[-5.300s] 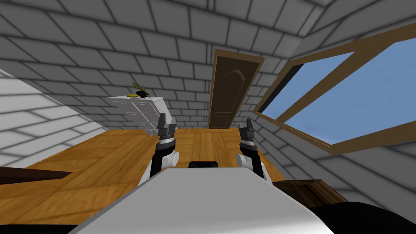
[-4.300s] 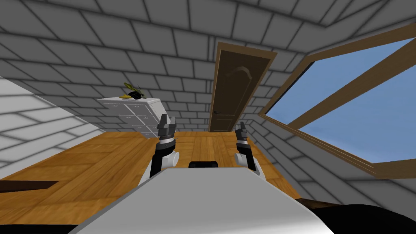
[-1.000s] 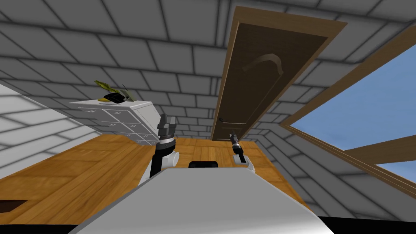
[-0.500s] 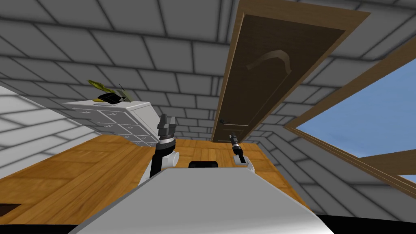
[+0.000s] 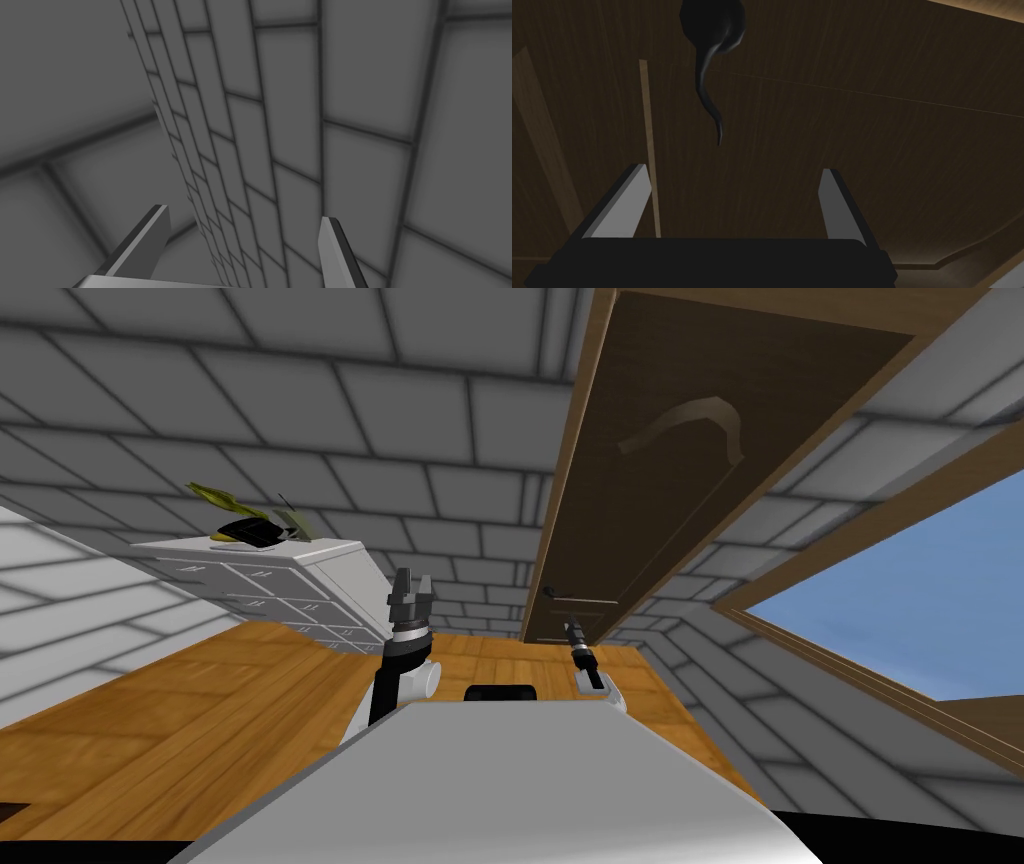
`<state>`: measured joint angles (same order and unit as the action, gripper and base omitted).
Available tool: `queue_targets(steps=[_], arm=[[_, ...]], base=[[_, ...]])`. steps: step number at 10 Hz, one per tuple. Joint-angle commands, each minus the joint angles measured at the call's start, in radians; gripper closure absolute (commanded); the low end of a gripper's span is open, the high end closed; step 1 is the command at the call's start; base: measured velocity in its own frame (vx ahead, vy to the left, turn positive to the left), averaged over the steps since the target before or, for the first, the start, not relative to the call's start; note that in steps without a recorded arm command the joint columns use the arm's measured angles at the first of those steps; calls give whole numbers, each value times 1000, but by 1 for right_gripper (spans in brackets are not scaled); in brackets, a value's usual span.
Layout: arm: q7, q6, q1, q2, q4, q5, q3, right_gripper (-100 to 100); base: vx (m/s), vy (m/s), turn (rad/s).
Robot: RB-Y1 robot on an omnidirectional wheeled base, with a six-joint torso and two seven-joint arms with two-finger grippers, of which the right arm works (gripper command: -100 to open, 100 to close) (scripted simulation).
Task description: Pull the door open
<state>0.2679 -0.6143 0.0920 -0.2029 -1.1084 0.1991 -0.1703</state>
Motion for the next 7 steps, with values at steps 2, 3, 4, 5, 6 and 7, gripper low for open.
queue_targets(steps=[2, 3, 4, 5, 6, 7], arm=[[13, -12, -19, -6, 55, 9, -5, -100], [16, -14, -24, -7, 67, 11, -6, -100], [21, -17, -30, -9, 86, 15, -7, -100], [26, -20, -36, -12, 104, 18, -9, -100], [32, -24, -44, -14, 125, 22, -11, -100], [29, -25, -38, -14, 115, 19, -10, -100]], base=[[100, -12, 16], [126, -7, 19], [142, 11, 15], [152, -5, 14], [163, -20, 18], [75, -9, 7]])
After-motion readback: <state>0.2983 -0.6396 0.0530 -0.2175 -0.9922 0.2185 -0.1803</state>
